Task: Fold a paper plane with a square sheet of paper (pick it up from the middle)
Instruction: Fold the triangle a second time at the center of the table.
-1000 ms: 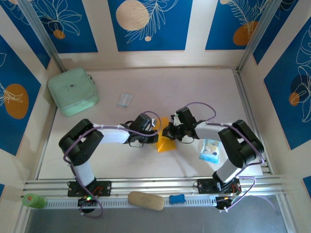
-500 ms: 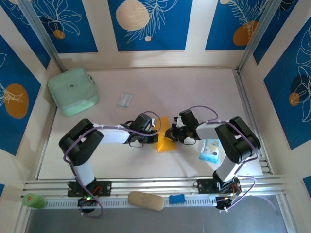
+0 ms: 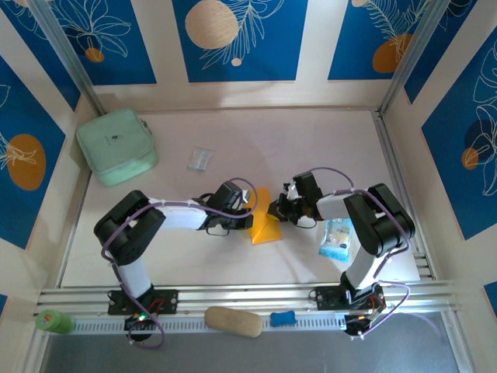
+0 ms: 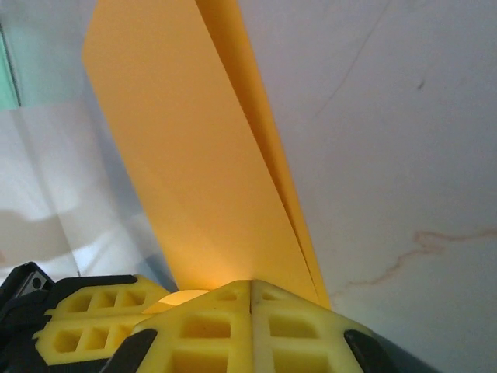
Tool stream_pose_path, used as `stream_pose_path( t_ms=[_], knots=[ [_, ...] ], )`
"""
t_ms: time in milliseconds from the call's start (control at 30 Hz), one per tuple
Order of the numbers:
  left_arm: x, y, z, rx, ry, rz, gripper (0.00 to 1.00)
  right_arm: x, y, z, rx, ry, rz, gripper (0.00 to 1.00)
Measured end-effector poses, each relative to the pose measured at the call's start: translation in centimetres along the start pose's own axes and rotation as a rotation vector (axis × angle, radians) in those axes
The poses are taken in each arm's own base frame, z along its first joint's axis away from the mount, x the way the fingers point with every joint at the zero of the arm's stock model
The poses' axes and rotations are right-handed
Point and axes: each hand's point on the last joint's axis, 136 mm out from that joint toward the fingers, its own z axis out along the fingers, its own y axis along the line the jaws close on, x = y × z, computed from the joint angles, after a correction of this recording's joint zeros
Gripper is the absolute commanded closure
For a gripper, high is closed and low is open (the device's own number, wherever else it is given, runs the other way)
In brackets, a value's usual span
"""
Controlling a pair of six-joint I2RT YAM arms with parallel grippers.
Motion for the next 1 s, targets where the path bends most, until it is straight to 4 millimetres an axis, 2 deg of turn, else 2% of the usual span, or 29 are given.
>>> stream_pose_path(
  t_ms=[233, 400, 500, 833, 1000],
  knots=[
    [0.0, 0.0, 0.0, 0.001, 0.001, 0.000, 1.00, 0.2, 0.0, -0.9, 0.028, -0.001, 0.007, 0.94],
    [0.0, 0.0, 0.0, 0.001, 0.001, 0.000, 1.00, -1.3, 0.3, -1.5, 0.028, -0.030, -0.002, 0.94],
    [0.0, 0.0, 0.0, 0.000, 0.000, -0.001, 1.00, -1.3, -0.9, -1.0, 0.040, -0.015, 0.028, 0.94],
    [0.0, 0.0, 0.0, 0.001, 0.000, -0.001, 1.00, -1.2, -0.7, -1.3, 0.014, -0.013, 0.034, 0.94],
    [0.0, 0.0, 0.0, 0.001, 0.001, -0.001, 1.00, -0.1, 1.4, -2.2, 0.004, -0.012, -0.018, 0.93]
  ],
)
